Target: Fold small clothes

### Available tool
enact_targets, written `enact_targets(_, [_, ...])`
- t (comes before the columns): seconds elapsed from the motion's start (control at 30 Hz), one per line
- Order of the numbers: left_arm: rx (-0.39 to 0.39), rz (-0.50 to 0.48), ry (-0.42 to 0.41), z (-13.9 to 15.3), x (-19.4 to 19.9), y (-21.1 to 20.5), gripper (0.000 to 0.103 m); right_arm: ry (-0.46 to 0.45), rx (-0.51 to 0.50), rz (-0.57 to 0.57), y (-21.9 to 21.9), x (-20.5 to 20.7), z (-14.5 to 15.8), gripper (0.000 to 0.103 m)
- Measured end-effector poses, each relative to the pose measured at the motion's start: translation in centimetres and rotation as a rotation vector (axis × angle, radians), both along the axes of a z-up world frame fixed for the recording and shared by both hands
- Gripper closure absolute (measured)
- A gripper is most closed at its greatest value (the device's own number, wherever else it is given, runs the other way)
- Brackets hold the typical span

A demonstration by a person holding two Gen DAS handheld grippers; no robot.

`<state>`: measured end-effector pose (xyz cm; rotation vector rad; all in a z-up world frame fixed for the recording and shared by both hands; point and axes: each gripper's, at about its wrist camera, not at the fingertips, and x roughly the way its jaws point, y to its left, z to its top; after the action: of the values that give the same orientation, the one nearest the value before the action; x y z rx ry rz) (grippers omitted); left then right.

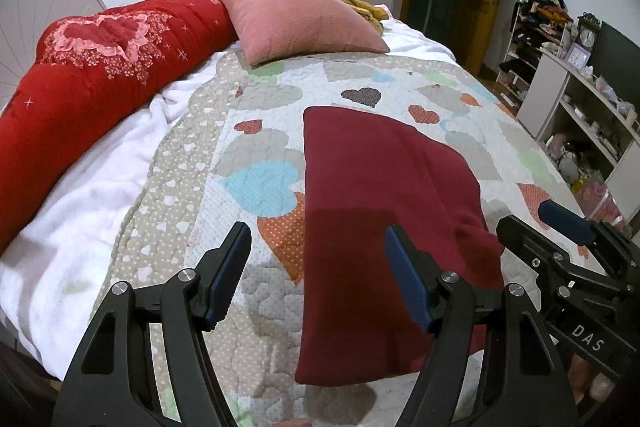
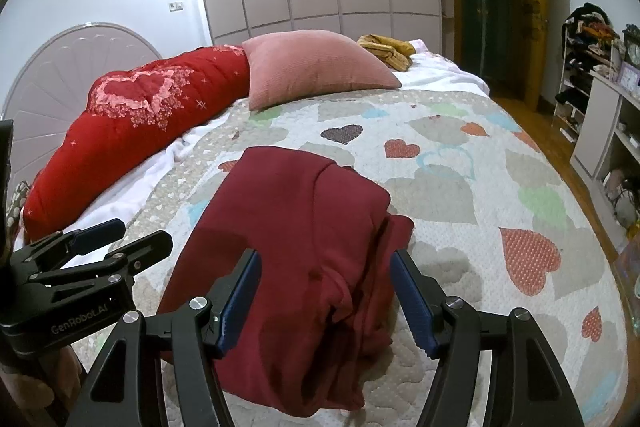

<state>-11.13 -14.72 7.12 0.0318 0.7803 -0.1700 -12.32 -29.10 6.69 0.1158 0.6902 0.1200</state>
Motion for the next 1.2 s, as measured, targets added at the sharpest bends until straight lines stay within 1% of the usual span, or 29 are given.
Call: enact_targets(1.2, [0.012,-0.008,0.010,-0.89,0.48,-0.11,0.033,0.027,0.004,0.003,0.68,0.30,-0.95,0.039])
